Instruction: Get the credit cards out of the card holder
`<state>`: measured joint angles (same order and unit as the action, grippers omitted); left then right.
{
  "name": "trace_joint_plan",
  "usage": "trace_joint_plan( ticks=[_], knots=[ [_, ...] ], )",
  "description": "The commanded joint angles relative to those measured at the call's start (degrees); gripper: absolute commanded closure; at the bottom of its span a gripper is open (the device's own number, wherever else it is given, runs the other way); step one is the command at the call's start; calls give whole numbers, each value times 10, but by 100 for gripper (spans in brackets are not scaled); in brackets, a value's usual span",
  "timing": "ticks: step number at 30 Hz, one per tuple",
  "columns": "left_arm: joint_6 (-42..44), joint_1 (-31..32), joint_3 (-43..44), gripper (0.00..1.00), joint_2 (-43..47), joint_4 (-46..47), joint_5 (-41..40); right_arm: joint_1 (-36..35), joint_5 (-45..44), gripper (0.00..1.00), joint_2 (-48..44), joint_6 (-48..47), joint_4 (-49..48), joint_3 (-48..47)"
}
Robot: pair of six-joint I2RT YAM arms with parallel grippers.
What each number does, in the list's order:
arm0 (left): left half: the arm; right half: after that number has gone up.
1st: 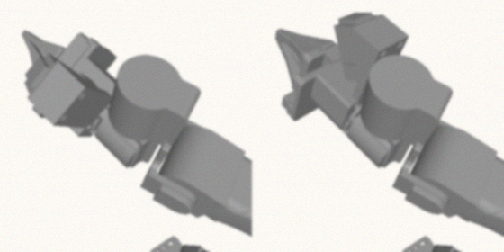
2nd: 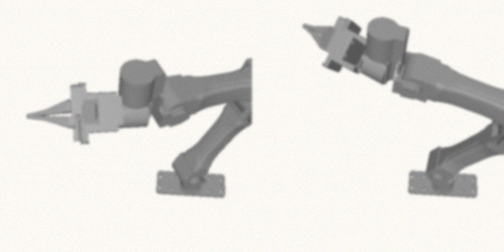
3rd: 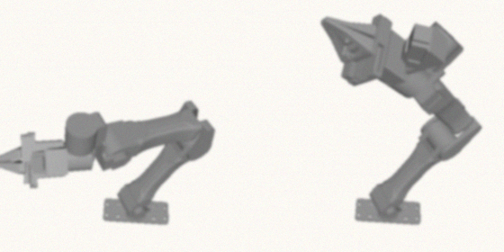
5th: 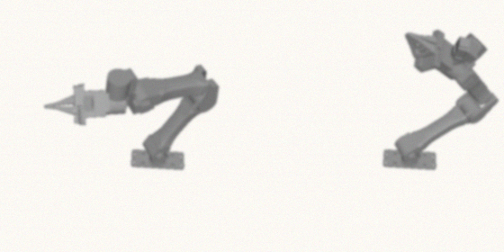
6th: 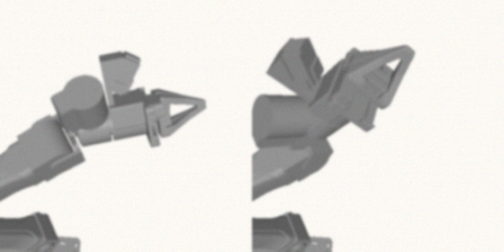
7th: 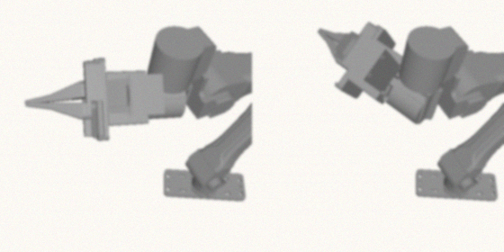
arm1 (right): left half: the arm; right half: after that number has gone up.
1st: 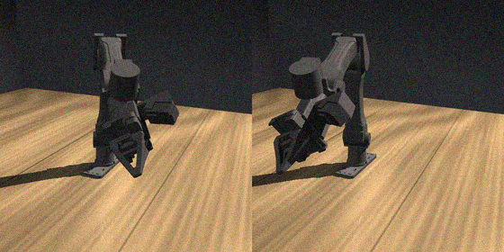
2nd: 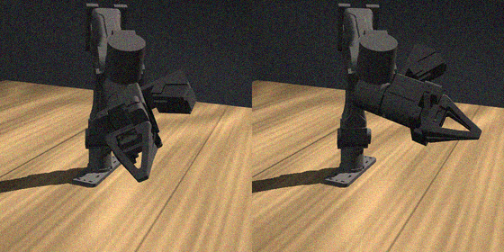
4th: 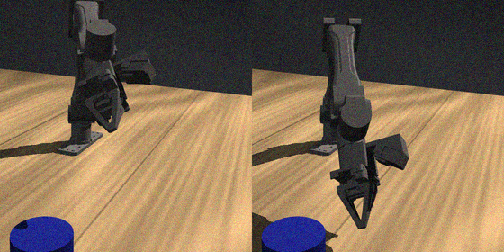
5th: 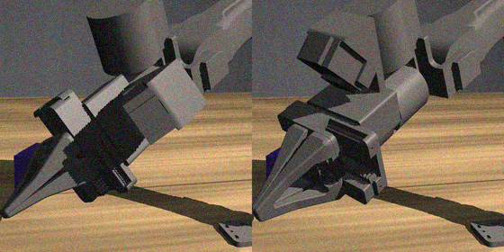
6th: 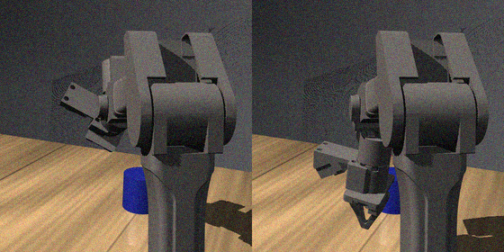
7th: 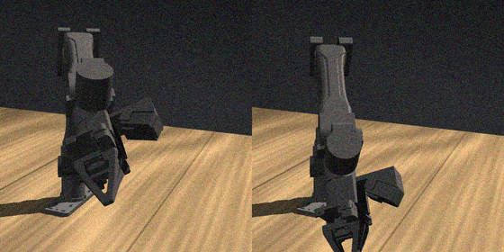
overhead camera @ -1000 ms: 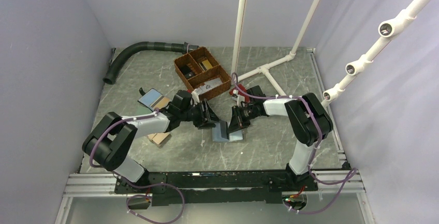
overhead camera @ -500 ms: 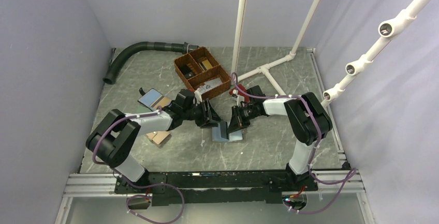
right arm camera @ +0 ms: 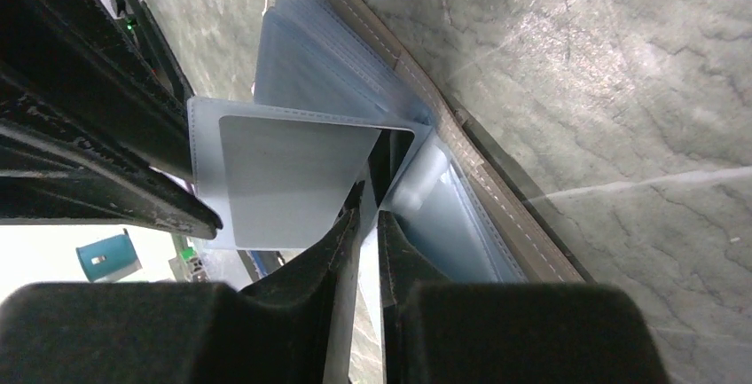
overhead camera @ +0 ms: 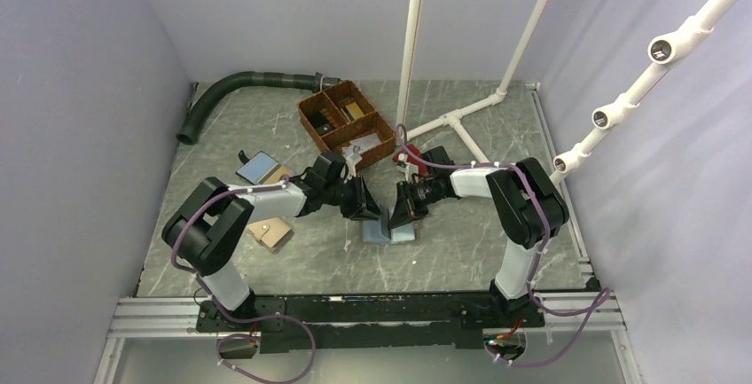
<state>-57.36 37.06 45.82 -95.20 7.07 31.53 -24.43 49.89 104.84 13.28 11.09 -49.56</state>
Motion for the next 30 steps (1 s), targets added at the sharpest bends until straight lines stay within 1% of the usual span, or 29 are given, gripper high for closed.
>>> trace_joint_plan(
  ticks=[1,5,6,9,11,13,18,22,24,27,30],
  knots=[
    [25,6,28,80,-18,-27,4,0,1,82,-1,-21,6,-17],
    [42,6,39,98,-27,-49,3,2,14,75,-24,-38,12,-19],
    [48,6,40,100,-25,-57,-1,4,17,73,-31,-40,10,-18],
    [69,6,37,100,-9,-70,-17,11,32,69,-52,-50,8,-12],
    [76,5,24,100,10,-54,-14,19,46,65,-59,-53,6,-15],
    [74,5,5,100,29,-22,-8,27,77,63,-54,-58,12,-28],
    [83,4,-29,100,62,18,-7,28,168,59,-25,-81,28,-56],
    [102,3,-62,100,102,37,-19,28,180,54,-26,-83,26,-55],
    [106,1,-83,100,124,63,-27,27,183,50,-29,-74,14,-47],
    [95,0,-110,100,145,100,-35,26,193,49,-19,-60,0,-44],
    [65,-3,-127,100,148,136,-30,22,208,49,0,-40,-14,-43]
  ],
)
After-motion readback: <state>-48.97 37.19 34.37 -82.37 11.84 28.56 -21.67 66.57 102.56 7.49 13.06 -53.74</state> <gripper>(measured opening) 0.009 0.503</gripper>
